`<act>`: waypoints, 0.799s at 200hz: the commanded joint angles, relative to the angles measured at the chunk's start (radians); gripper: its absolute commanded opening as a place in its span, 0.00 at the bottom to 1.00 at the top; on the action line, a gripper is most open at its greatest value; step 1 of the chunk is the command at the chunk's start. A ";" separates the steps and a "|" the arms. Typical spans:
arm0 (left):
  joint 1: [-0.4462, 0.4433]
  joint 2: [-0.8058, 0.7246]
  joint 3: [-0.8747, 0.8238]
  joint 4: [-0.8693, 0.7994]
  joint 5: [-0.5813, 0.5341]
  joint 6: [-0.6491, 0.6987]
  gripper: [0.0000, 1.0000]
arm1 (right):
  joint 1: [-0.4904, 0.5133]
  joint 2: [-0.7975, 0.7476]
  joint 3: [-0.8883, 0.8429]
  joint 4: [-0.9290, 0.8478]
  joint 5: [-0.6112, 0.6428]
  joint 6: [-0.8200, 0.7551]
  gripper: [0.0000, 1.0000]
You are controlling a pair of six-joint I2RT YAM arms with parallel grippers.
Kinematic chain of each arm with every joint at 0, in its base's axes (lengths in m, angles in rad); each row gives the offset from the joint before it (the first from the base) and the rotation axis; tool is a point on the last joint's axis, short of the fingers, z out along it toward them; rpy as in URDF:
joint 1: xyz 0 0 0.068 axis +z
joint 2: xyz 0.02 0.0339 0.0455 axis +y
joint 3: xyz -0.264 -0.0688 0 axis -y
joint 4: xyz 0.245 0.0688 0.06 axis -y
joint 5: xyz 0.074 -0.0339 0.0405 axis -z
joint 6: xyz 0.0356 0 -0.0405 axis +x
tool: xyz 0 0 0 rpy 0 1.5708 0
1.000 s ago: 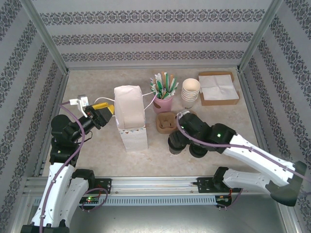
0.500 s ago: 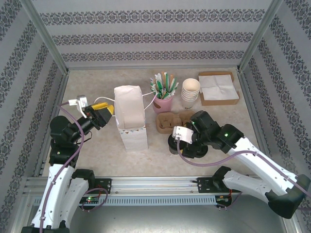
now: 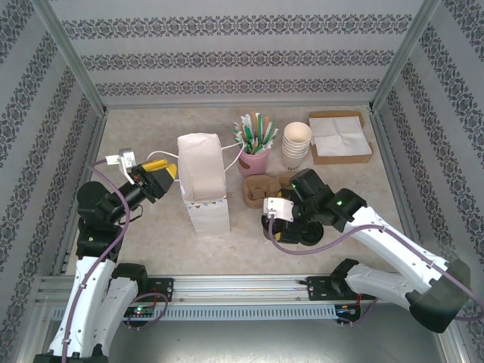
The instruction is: Pack the takeout coffee
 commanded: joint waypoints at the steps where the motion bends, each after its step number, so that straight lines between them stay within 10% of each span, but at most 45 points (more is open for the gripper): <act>1: 0.001 -0.016 -0.014 0.072 0.024 -0.015 0.63 | -0.011 0.028 0.002 0.022 0.001 0.034 0.98; 160: 0.001 -0.022 -0.015 0.071 0.023 -0.012 0.63 | -0.075 0.115 0.034 -0.035 -0.107 0.153 0.88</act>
